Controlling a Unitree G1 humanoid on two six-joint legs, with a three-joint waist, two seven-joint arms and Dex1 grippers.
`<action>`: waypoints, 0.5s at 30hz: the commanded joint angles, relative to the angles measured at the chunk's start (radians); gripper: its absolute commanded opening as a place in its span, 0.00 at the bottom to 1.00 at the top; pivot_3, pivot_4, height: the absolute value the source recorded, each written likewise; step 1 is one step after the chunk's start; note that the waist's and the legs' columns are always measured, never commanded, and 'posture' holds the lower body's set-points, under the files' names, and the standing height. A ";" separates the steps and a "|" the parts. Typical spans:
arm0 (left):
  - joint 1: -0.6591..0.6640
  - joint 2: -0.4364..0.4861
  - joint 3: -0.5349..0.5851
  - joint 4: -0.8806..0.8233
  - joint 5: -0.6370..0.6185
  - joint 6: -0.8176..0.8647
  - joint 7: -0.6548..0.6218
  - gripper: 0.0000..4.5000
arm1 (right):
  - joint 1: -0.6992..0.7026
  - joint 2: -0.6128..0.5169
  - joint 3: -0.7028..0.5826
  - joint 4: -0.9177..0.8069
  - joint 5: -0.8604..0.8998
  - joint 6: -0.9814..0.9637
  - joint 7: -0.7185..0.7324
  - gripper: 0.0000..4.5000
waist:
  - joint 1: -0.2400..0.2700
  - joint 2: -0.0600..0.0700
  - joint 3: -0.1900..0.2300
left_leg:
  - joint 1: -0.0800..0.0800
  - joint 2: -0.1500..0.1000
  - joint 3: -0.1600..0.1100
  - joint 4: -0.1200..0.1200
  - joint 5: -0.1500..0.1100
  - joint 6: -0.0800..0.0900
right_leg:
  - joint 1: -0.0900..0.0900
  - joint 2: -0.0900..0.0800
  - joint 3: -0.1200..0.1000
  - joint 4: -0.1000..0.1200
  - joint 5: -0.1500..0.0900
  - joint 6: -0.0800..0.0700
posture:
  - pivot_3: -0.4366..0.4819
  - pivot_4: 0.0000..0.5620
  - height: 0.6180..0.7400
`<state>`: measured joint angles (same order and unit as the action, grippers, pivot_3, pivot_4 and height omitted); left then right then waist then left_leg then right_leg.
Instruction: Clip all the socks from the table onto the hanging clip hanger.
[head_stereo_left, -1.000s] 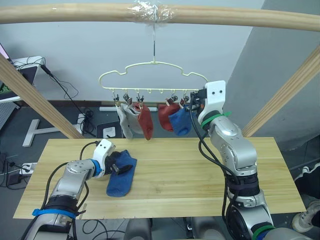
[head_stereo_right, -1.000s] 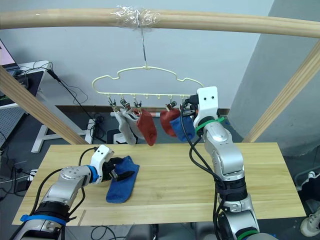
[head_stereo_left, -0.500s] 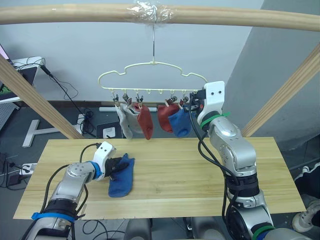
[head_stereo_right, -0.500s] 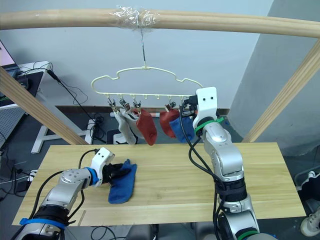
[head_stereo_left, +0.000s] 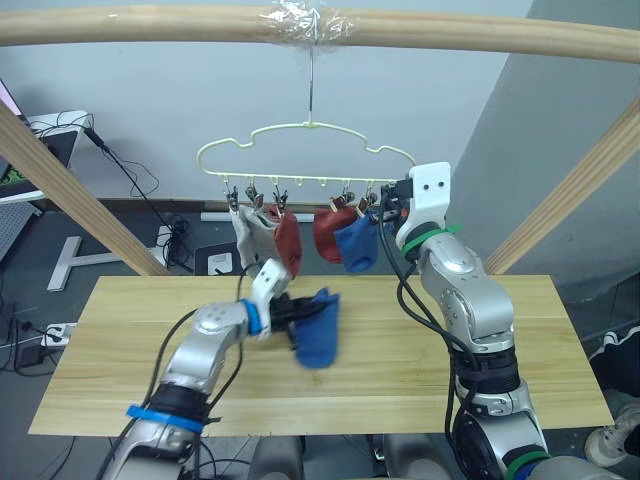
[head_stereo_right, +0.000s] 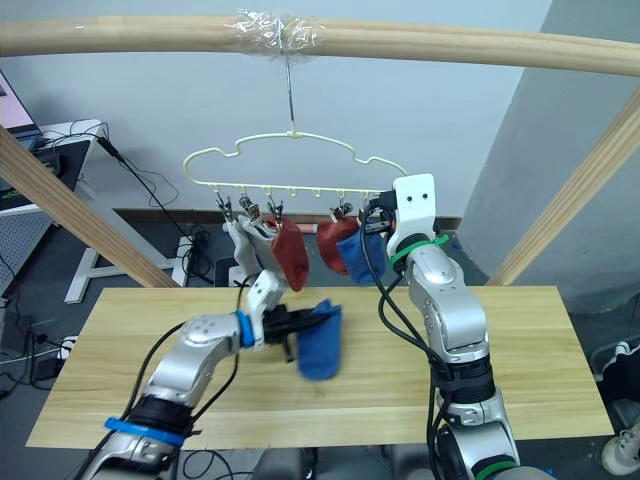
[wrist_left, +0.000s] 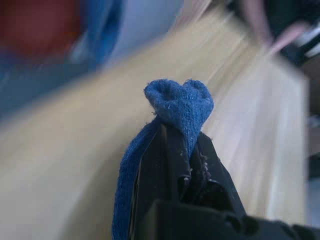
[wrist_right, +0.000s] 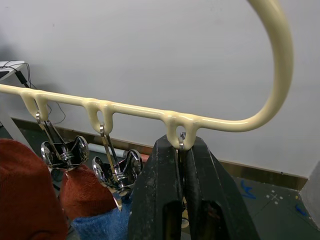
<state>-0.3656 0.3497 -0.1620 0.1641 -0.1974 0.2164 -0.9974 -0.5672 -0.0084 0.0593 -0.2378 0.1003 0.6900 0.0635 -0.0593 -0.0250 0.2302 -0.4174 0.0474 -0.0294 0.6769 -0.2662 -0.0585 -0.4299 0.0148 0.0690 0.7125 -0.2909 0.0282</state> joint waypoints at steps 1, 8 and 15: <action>-0.099 -0.110 -0.044 0.029 0.019 -0.033 0.073 0.00 | -0.011 -0.001 -0.004 -0.057 0.007 -0.004 0.002 0.00 | 0.001 0.000 0.000 | 0.000 0.000 0.000 0.000 0.000 0.000 | 0.000 0.000 0.000 0.000 0.000 0.000 | 0.41 0.39 0.71; -0.240 -0.226 -0.041 0.217 0.081 -0.177 0.196 0.00 | -0.010 -0.002 -0.001 -0.064 0.007 0.001 0.002 0.00 | -0.015 0.000 0.000 | 0.000 0.000 0.000 0.000 0.000 0.000 | 0.000 0.001 0.001 0.000 0.000 0.000 | 0.38 0.39 0.71; -0.333 -0.283 -0.023 0.358 0.126 -0.254 0.316 0.00 | -0.004 0.003 0.000 -0.081 0.010 0.022 -0.001 0.00 | -0.023 -0.001 0.000 | -0.001 -0.001 0.001 0.000 0.000 0.000 | 0.000 0.000 0.001 -0.002 0.000 0.001 | 0.37 0.39 0.71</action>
<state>-0.6774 0.0764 -0.1975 0.5266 -0.0750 -0.0058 -0.7030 -0.5672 -0.0101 0.0612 -0.2635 0.1011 0.7122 0.0631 -0.0821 -0.0257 0.2305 -0.4182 0.0467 -0.0287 0.6769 -0.2662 -0.0584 -0.4297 0.0148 0.0700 0.7107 -0.2912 0.0297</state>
